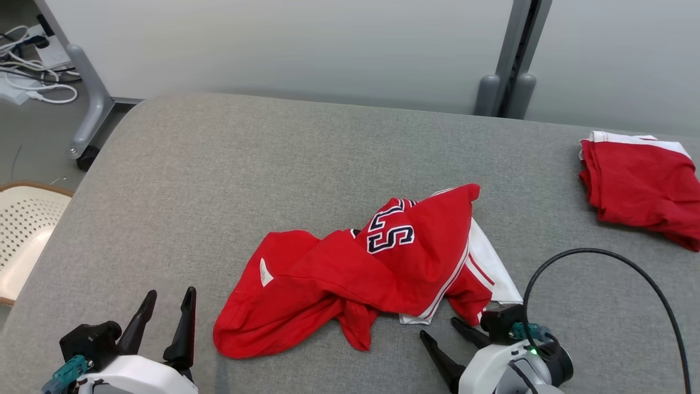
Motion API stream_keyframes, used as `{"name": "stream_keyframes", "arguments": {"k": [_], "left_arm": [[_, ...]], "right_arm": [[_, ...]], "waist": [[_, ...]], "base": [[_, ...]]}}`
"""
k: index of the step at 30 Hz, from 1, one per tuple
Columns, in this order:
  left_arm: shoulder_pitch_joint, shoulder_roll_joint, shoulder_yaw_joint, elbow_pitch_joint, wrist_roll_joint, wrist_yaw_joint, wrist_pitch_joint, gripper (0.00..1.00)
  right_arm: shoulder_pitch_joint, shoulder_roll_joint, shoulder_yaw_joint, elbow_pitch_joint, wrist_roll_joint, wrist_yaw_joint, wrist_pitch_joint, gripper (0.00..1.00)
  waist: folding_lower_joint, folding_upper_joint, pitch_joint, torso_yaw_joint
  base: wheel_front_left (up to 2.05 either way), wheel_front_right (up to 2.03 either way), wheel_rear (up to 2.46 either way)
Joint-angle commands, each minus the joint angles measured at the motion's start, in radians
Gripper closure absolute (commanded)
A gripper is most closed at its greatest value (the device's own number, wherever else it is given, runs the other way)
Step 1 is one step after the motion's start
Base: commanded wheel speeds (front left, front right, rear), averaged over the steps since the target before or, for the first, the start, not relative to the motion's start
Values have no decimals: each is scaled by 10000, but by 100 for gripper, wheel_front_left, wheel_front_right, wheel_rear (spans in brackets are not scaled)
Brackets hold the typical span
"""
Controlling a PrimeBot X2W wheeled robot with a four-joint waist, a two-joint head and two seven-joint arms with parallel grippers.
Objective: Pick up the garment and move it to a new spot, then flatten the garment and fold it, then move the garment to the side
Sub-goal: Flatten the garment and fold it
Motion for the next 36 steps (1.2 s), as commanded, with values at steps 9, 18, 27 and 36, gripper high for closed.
{"name": "stream_keyframes", "arguments": {"k": [9,18,27,36], "left_arm": [[-278,-5,78,170,42,-157,-7,0],[-363,-78,85,454,-35,-334,-7,0],[-198,-195,213,639,5,-402,-6,0],[9,-312,285,674,140,-471,-6,0]], "right_arm": [[-573,317,-47,972,18,6,-3,0],[-1098,373,-120,1358,449,4,712,100],[-1349,256,-181,49,232,6,1336,100],[-1287,-1796,-504,-3640,-874,4,4118,100]], "waist": [[0,0,156,241],[0,0,219,396],[0,0,45,286],[0,0,-301,-467]], "base": [[0,0,0],[0,0,0],[0,0,0],[0,0,0]]}}
